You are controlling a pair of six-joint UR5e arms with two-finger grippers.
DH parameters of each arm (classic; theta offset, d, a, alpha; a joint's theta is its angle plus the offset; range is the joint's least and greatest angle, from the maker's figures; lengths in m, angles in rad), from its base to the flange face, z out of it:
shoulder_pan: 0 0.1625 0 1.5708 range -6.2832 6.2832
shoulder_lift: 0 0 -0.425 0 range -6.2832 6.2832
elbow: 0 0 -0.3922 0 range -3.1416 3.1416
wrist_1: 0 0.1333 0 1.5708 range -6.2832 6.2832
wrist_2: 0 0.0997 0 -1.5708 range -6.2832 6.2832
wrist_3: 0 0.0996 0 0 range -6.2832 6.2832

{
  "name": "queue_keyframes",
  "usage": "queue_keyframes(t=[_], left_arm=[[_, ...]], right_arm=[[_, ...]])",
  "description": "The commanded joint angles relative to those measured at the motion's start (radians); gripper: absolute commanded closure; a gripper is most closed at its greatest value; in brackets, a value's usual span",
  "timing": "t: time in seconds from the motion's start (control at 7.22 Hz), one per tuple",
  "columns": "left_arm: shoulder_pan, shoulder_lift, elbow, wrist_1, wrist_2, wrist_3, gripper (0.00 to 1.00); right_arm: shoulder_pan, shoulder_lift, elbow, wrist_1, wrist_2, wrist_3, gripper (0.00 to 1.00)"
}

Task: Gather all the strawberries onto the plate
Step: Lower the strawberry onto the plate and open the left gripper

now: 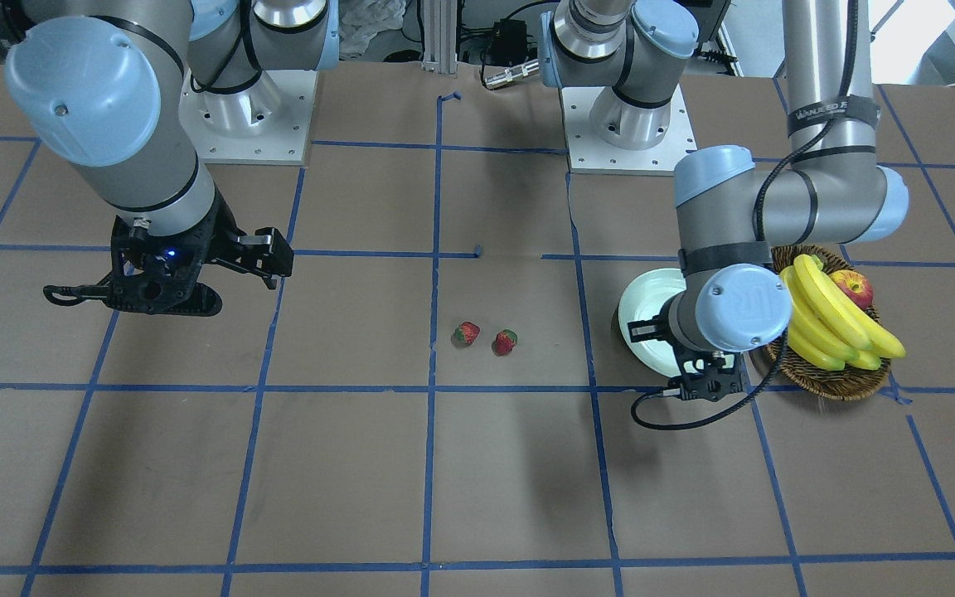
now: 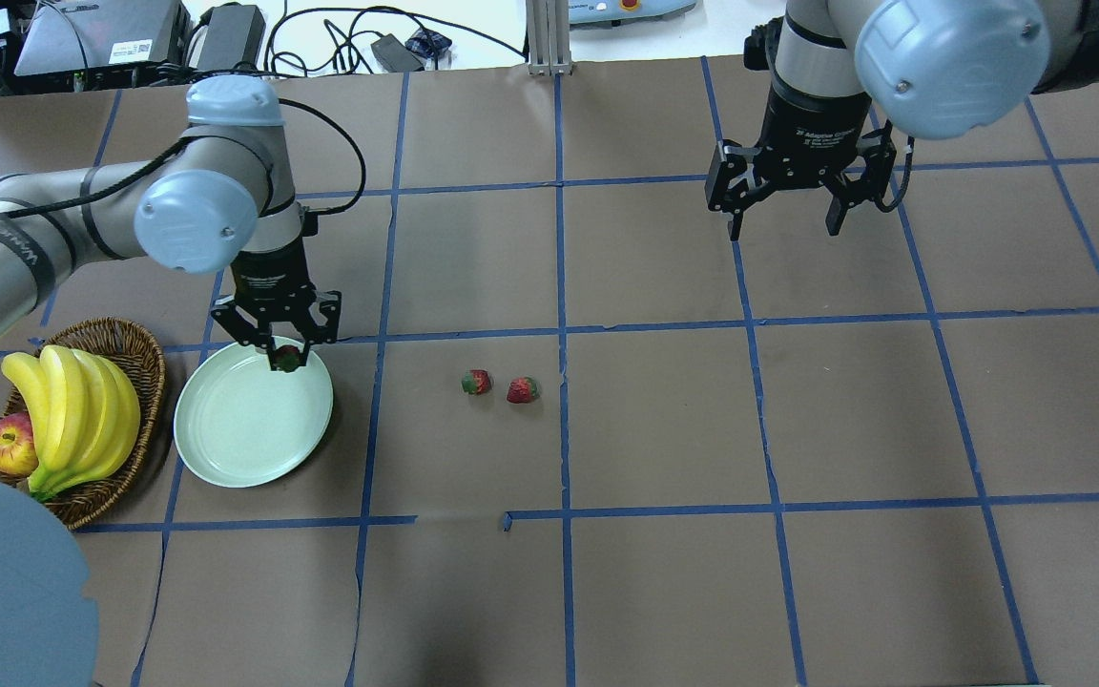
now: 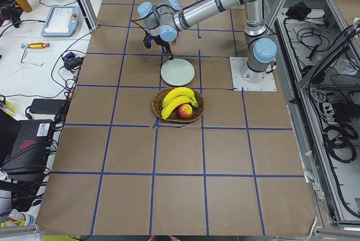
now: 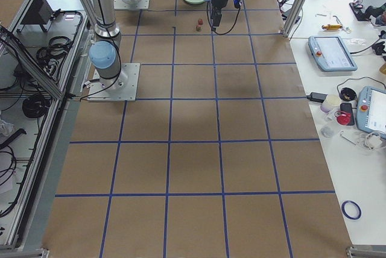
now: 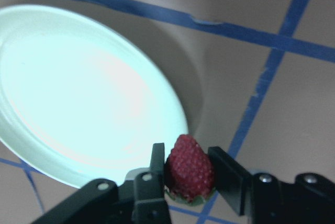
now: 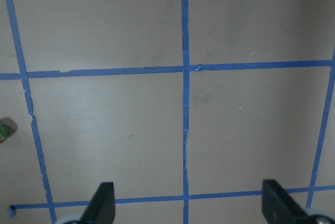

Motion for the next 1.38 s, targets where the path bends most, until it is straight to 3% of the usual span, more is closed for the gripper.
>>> queue_keyframes(t=[0.0,0.14,0.28,0.42,0.69,0.97,1.25], left_arm=[[0.072,-0.019,-0.032,-0.010,0.092,0.171,1.00],[0.076,-0.024,-0.052,-0.002,0.088,0.170,1.00],[0.075,-0.030,-0.064,-0.005,0.074,0.156,0.31],[0.073,-0.025,-0.084,-0.010,0.077,0.159,0.00],[0.052,0.010,-0.062,-0.010,0.069,0.159,0.00],[-0.003,0.027,0.026,-0.025,-0.111,0.098,0.00],[-0.087,0.015,0.032,0.011,-0.208,0.007,0.00]], right_arm=[[0.004,-0.001,0.001,0.002,0.000,0.010,0.00],[0.004,-0.001,0.001,0.002,-0.002,0.010,0.00],[0.004,-0.001,0.001,0.003,-0.002,0.010,0.00],[0.004,-0.001,-0.001,0.003,-0.002,0.012,0.00],[0.004,-0.001,-0.001,0.003,-0.003,0.012,0.00],[0.002,-0.001,0.001,0.005,-0.003,0.012,0.00],[0.002,0.000,0.001,0.003,-0.002,0.010,0.00]])
